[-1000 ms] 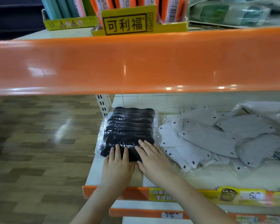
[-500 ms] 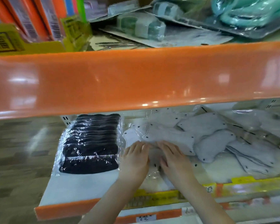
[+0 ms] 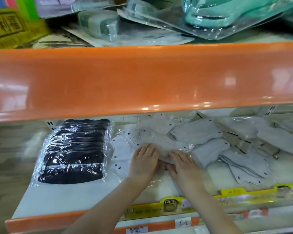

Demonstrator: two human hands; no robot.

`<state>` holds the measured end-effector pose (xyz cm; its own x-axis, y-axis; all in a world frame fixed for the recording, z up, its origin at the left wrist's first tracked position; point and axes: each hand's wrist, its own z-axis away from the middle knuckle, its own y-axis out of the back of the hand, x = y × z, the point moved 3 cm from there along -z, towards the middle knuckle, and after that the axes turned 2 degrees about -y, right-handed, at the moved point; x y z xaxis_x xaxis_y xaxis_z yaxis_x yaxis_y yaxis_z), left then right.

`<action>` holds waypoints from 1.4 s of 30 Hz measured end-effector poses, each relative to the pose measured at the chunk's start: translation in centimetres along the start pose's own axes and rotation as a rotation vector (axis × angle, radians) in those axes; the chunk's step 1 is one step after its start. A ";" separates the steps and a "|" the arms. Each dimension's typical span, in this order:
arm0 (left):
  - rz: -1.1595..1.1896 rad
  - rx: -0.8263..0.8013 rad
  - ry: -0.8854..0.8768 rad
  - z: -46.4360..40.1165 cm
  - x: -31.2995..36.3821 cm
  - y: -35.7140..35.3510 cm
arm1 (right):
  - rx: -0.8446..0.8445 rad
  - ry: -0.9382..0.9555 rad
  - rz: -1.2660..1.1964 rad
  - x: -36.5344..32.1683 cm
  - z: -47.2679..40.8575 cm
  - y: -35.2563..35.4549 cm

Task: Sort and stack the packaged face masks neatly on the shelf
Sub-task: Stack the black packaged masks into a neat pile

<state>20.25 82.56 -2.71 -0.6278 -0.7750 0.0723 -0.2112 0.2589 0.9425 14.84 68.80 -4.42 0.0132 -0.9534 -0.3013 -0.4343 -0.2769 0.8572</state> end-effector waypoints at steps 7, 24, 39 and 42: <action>-0.091 0.080 -0.034 0.4 0.6 0.5 | 0.101 0.022 0.048 -0.6 0.1 0.6; 0.847 0.364 0.525 1.3 -2.0 7.0 | 0.273 -0.022 -0.476 -2.3 -2.8 7.2; 2.021 0.610 1.015 4.6 -2.8 6.7 | -0.114 0.084 -0.275 -9.6 -1.4 1.9; 2.033 0.581 1.008 5.6 -3.9 6.5 | -0.087 0.216 -0.188 -10.3 -1.2 1.5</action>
<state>17.14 90.48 1.31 0.1603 0.7004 0.6955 -0.2504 0.7104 -0.6577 15.18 78.08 0.46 0.2817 -0.8854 -0.3698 -0.3278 -0.4510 0.8301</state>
